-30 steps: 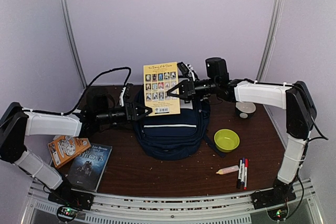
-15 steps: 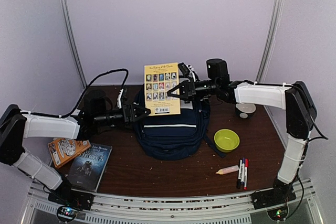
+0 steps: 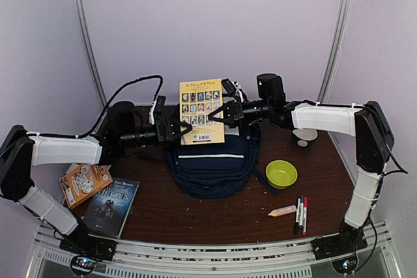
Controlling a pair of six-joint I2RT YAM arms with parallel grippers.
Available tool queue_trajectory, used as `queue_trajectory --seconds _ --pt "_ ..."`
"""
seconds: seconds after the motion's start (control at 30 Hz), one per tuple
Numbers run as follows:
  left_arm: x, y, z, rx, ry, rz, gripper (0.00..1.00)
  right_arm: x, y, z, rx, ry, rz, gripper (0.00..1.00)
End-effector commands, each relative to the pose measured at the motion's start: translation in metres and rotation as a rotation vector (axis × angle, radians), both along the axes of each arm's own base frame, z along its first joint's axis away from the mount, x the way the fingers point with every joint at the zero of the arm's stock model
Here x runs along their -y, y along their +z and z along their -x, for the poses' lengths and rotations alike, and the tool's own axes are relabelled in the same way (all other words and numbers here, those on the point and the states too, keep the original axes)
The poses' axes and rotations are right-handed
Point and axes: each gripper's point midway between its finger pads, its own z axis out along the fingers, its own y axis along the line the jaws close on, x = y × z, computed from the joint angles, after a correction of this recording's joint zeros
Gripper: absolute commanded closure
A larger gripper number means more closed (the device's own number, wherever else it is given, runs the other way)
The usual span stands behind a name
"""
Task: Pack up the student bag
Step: Pass from the right arm to the left
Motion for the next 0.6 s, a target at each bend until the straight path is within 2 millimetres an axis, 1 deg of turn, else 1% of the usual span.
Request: queue_trajectory --seconds 0.0,0.1,0.27,0.33,0.4,0.53,0.57 --pt "0.010 0.007 -0.006 0.031 -0.039 0.001 0.23 0.000 0.024 0.008 0.062 0.023 -0.039 1.00" --pt "0.015 0.003 -0.005 0.016 -0.066 0.021 0.30 0.000 0.027 0.010 0.069 0.028 -0.043 1.00" --pt "0.016 -0.004 -0.001 -0.005 -0.082 0.070 0.48 0.001 0.027 0.012 0.071 0.034 -0.045 1.00" --pt "0.014 -0.005 0.002 -0.005 -0.083 0.086 0.56 0.001 0.028 0.012 0.072 0.035 -0.047 1.00" --pt "0.012 -0.004 0.004 -0.002 -0.085 0.097 0.66 0.001 0.027 0.012 0.069 0.036 -0.047 1.00" --pt "0.010 -0.005 0.009 -0.002 -0.088 0.095 0.77 0.000 0.026 0.011 0.065 0.035 -0.047 1.00" --pt "0.009 -0.005 0.009 -0.003 -0.088 0.095 0.78 0.000 0.028 0.011 0.066 0.035 -0.049 1.00"
